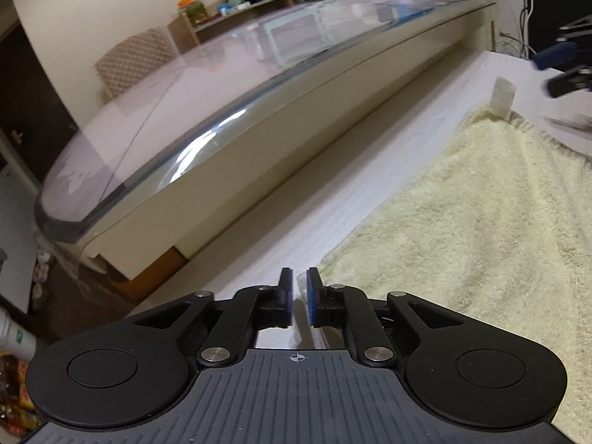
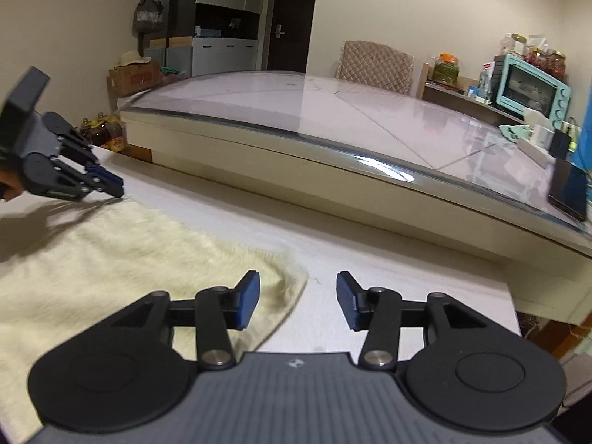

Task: Fold towel
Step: 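Pull the towel corners apart with both grippers to flatten it, then open, then grasp a towel corner with the right gripper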

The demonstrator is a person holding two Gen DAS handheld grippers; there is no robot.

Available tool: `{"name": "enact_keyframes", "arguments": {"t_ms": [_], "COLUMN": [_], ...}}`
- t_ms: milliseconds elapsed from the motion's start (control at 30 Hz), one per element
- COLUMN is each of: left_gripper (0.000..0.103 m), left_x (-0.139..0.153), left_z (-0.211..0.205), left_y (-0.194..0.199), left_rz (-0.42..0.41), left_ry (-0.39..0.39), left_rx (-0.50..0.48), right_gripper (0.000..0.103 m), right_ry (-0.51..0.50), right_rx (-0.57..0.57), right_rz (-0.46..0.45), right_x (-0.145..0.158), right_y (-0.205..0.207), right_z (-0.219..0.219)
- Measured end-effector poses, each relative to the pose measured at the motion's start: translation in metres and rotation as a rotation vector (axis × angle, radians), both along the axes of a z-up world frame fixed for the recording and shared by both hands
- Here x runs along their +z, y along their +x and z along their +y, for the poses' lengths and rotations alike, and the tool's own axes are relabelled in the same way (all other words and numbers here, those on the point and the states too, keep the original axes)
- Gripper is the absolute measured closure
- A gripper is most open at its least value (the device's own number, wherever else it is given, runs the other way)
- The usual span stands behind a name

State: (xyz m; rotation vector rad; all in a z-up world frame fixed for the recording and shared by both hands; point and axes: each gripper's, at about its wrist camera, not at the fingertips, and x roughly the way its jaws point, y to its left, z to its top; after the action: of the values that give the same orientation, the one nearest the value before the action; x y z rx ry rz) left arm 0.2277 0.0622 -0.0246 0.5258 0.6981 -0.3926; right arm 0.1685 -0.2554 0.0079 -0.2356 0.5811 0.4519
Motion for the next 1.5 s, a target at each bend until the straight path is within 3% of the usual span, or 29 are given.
{"name": "enact_keyframes", "arguments": {"t_ms": [133,167,433,600,733,1333,1433,1500], "left_gripper": [0.077,0.072,0.062,0.057,0.055,0.048,0.048,0.048], "left_x": [0.007,0.01,0.017,0.02,0.02,0.02,0.017,0.015], "left_z": [0.0,0.001,0.006,0.016,0.021,0.028,0.03,0.033], "left_y": [-0.01,-0.017,-0.071,-0.103,-0.113,-0.123,-0.127,-0.129], "left_rz": [0.004,0.01,0.066,0.096,0.099,0.133,0.15,0.164], "left_ry": [-0.016,-0.024,-0.076,-0.142,-0.156,-0.168,-0.152,-0.142], "left_rx": [-0.022,-0.035,-0.102,-0.08,-0.059,-0.083,-0.093,-0.092], "right_gripper": [0.054,0.055,0.06,0.065,0.071,0.072,0.076,0.085], "right_ry": [0.05,0.03,-0.183,-0.369,-0.463,-0.661,-0.688,-0.716], "right_rx": [0.126,0.168,0.364,0.426,0.462,0.496,0.513,0.534], "right_rz": [0.042,0.04,0.052,-0.029,-0.087,-0.226,-0.245,-0.255], "right_x": [0.006,0.006,0.0,-0.009,-0.02,-0.048,-0.051,-0.055], "right_y": [-0.045,-0.059,-0.133,-0.164,-0.176,-0.186,-0.185,-0.185], "right_z": [-0.006,-0.005,-0.002,0.016,0.033,0.045,0.044,0.046]}}
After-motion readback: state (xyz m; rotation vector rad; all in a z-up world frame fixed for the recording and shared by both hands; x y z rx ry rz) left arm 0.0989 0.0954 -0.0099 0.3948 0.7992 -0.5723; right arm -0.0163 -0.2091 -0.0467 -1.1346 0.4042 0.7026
